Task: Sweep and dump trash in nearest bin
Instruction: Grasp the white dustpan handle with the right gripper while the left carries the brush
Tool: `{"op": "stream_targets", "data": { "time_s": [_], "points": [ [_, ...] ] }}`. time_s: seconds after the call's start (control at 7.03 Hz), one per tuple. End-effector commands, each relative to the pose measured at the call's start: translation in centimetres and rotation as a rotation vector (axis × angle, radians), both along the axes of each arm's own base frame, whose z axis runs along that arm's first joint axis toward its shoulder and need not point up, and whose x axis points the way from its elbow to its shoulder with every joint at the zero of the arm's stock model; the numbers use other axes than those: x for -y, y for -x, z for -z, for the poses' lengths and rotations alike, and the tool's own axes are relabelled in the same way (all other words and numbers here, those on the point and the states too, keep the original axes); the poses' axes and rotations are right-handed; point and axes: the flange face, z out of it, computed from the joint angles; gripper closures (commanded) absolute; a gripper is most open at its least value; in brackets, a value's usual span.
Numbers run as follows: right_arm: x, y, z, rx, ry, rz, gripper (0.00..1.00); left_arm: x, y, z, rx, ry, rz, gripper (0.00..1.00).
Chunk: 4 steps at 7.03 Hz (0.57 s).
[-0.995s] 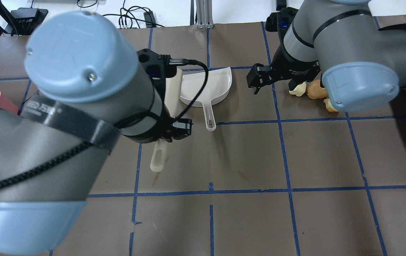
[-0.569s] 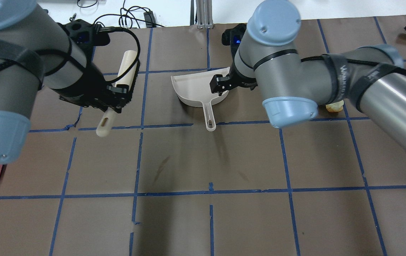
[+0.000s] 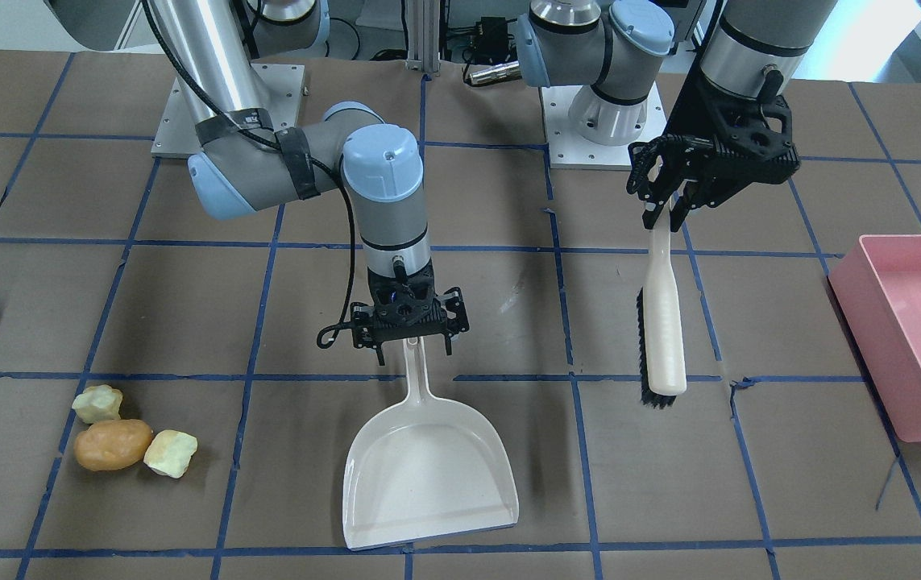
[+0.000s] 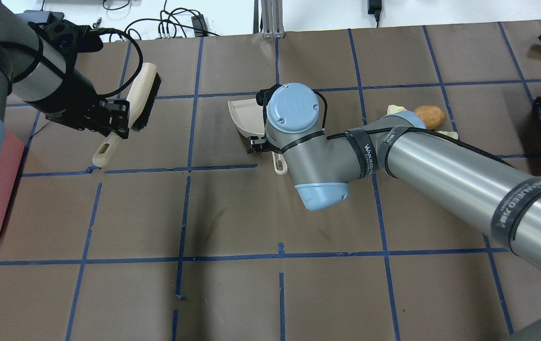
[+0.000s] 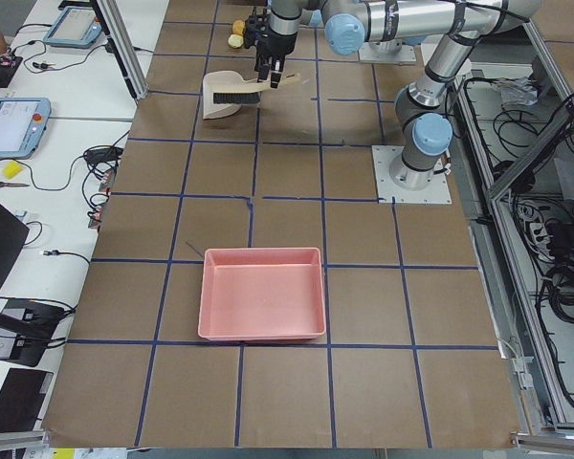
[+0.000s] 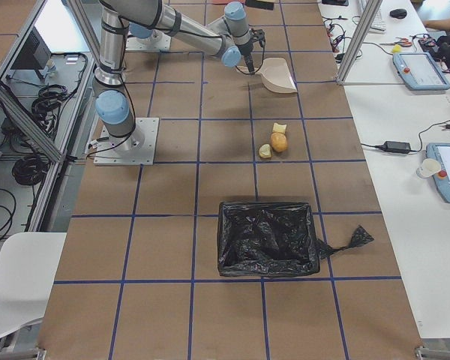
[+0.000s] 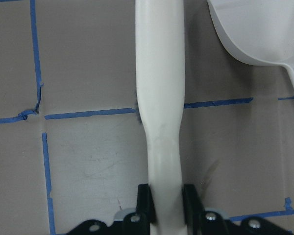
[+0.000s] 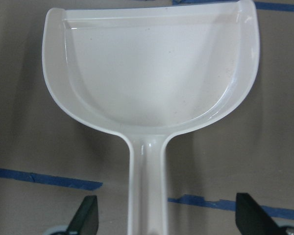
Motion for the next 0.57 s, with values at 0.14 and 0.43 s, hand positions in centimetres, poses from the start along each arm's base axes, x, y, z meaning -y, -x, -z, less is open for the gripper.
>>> {"op": "stream_targets", "data": {
  "time_s": [0.14,0.43],
  "points": [
    [0.0,0.16,0.51,-0.016,0.0,0.003,0.34,0.15,0.07,0.25,-0.011,0.004,0.008,1.0],
    [-0.02,0.2,0.78,-0.021,-0.005,0.005,0.81,0.14,0.16,0.25,-0.013,0.004,0.006,1.0]
  ]
}}
